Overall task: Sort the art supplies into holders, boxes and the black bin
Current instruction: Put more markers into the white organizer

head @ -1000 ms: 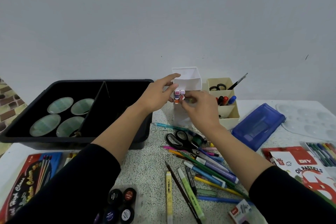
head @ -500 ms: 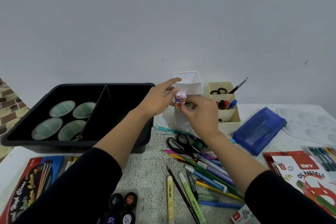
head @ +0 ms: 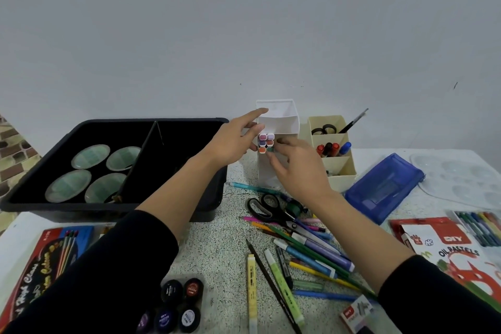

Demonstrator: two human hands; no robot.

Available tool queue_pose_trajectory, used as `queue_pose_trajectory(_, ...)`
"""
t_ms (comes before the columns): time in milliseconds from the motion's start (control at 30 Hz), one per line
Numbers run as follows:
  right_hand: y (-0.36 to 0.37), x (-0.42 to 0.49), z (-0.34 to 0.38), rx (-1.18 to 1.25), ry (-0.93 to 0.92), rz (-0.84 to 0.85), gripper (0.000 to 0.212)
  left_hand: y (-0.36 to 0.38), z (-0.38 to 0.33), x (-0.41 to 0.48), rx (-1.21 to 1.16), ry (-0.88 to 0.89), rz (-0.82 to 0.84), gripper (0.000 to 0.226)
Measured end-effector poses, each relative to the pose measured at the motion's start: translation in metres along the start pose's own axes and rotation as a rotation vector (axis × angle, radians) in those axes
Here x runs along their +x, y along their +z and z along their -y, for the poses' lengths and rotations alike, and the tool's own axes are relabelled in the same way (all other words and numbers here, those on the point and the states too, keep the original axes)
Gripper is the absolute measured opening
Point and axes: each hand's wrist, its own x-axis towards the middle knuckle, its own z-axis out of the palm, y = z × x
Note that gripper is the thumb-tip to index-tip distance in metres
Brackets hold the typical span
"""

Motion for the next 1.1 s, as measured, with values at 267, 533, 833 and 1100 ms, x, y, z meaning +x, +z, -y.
queue_pose_trajectory(267, -0.030, -0.064, 0.007, 0.255, -0.138, 0.373, 0.017, 0.007, 0.003, -0.024, -0.030, -0.005, -0.156, 0.053)
queue_pose_trajectory(533, -0.041, -0.105, 0.018, 0.049, -0.196, 0.831, 0.029, 0.017, -0.024, -0.115, 0.261, 0.020, 0.027, 0.005)
queue_pose_trajectory(833, -0.032, -0.124, 0.034, -0.090, -0.177, 0.814, 0.026, 0.083, 0.007, -0.187, 0.543, -0.207, 0.439, 0.037)
queue_pose_trajectory(1100, -0.030, -0.131, 0.027, -0.017, -0.025, 0.802, 0.019, 0.088, 0.020, -0.191, 0.369, -0.285, 0.251, 0.048)
